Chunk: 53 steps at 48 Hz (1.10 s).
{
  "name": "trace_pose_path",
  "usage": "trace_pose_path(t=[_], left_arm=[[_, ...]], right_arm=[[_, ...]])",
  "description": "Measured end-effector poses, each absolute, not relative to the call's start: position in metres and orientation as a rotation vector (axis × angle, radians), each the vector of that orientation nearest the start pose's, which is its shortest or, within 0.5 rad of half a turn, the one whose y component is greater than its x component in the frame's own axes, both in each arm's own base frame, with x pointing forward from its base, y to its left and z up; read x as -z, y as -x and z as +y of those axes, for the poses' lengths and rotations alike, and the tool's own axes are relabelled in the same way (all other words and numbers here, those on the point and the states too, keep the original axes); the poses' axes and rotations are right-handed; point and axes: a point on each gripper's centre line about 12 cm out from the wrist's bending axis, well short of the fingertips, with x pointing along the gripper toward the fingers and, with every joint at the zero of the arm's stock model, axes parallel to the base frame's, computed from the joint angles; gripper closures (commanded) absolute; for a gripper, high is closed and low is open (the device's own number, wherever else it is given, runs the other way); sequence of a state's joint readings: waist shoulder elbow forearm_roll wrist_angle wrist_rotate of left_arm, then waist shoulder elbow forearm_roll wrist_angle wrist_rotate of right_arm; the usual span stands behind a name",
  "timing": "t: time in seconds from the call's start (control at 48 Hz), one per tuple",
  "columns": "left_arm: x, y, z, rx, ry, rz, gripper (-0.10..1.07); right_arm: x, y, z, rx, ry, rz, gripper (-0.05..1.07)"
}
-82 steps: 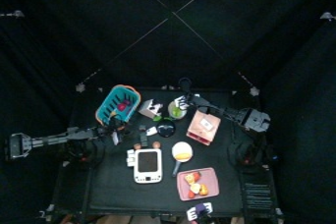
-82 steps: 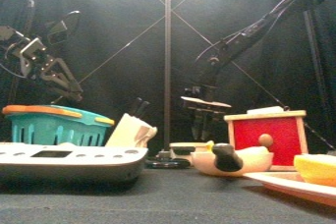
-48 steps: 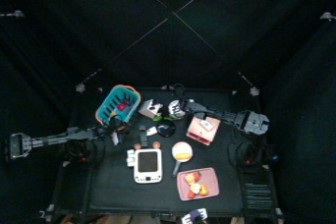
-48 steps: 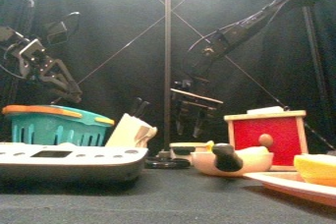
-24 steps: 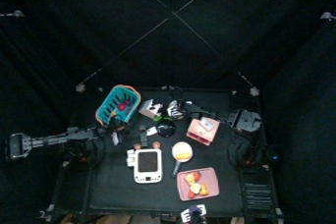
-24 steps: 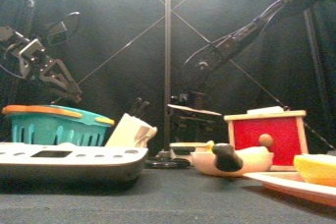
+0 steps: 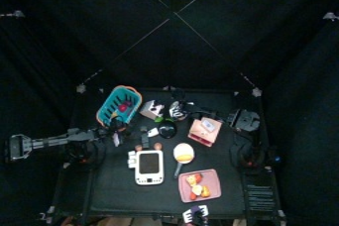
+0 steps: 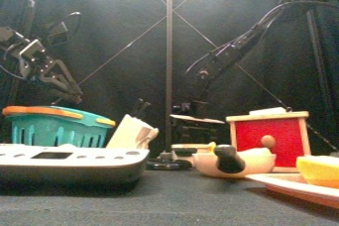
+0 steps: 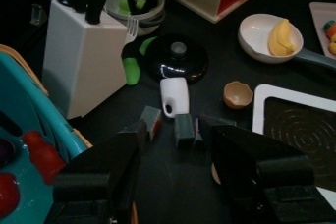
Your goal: Grab starfruit
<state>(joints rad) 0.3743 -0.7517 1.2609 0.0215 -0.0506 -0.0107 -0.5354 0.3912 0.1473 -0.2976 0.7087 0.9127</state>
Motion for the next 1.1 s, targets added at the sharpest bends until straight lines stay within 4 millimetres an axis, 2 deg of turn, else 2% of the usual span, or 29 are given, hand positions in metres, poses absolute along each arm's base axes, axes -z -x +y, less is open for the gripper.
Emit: trace_pose_path(t=[0.333,0.604,0.688,0.792,1.0,1.104], left_arm=[[-0.188,-0.192,0.076,-0.366,0.078,0.455,0.13],[-0.188,-0.192,0.075,-0.365,0.079,0.456,0.13],[-0.188,-0.192,0.076,-0.366,0.079,0.456,0.13],[-0.188,-0.192,0.075,-0.364,0.077,0.456,0.13],[-0.188,-0.192,0.076,-0.366,0.079,0.456,0.13],[-0.188,-0.192,0.075,-0.365,0.079,0.456,0.13]], right_arm=[[-0.116,-0.389,-0.259,1.044,-0.782,0.985,0.17],[-0.117,-0.389,-0.26,1.045,-0.77,0.984,0.35],[-0.116,-0.388,-0.259,1.047,-0.768,0.992,0.37],[-0.123,-0.388,-0.258,1.046,-0.763,0.982,0.37],[-0.161,-0.388,-0.26,1.046,-0.741,0.919,0.37],[-0.167,-0.387,-0.26,1.047,-0.735,0.912,0.37]])
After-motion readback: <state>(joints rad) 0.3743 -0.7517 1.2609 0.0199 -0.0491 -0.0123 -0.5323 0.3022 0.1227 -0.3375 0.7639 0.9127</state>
